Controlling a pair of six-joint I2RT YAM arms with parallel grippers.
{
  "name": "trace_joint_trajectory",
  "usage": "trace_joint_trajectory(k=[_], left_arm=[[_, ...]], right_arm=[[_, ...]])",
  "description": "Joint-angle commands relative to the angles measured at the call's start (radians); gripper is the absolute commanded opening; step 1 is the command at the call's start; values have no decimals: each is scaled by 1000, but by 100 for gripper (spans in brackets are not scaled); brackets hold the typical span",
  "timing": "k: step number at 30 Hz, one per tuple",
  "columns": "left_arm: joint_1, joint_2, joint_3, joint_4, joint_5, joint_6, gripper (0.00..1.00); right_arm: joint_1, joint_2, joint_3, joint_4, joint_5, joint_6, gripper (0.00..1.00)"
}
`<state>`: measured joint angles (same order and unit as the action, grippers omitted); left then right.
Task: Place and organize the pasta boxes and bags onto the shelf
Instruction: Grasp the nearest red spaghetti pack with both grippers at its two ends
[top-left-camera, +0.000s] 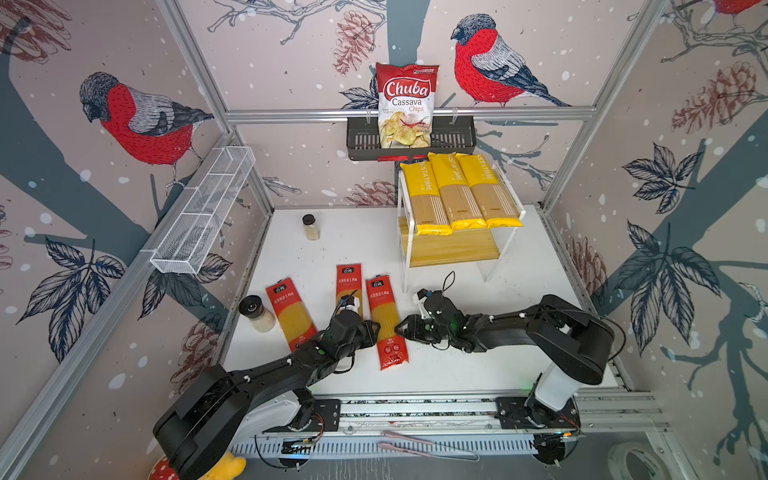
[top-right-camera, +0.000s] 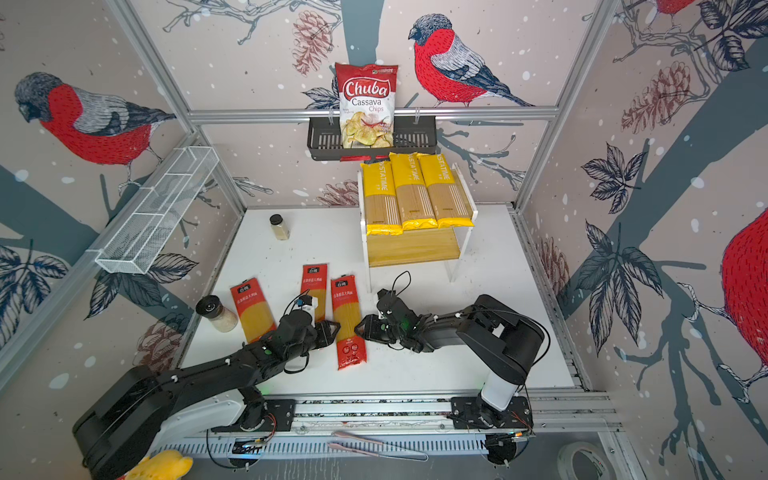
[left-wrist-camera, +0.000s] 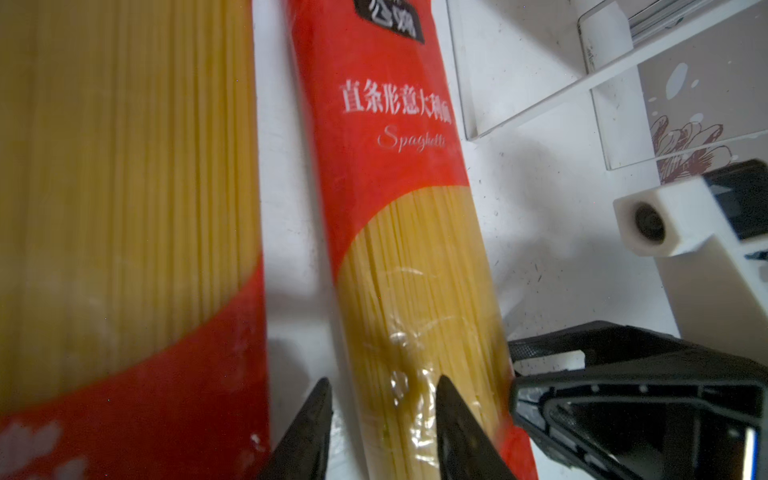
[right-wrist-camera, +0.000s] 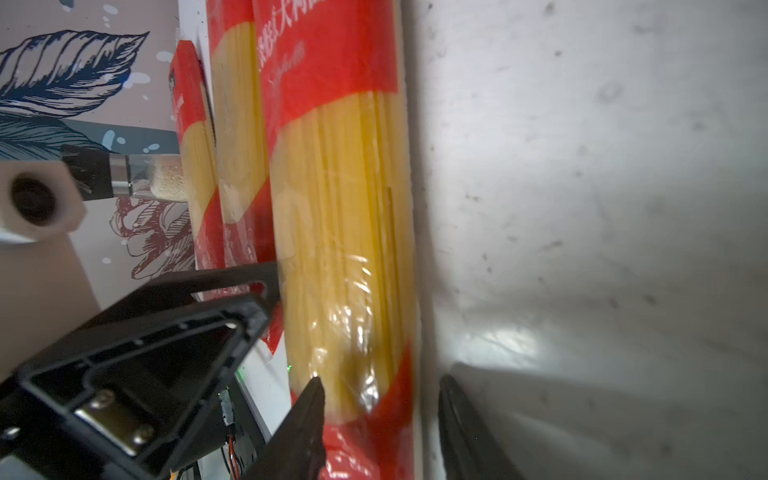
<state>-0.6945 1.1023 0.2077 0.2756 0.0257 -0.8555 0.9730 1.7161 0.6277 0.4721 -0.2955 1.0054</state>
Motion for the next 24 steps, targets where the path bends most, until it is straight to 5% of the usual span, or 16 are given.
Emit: trace_joint_trajectory(k=[1, 5, 10, 16, 24], left_arm=[[3, 23, -4, 65, 22, -5, 39], [3, 49, -11, 101, 33, -8, 30], [4, 53, 10, 84, 41, 5, 24], [6, -22, 51, -7, 2, 28, 25], [35, -188, 108, -153, -58, 78, 31]], right_arm=[[7, 28, 16, 46, -5, 14, 46], [12, 59, 23, 79, -24, 16, 41], [12, 60, 12, 112, -42, 14, 21], [12, 33, 0, 121, -45, -16, 7], [35, -42, -3, 38, -13, -167, 1]])
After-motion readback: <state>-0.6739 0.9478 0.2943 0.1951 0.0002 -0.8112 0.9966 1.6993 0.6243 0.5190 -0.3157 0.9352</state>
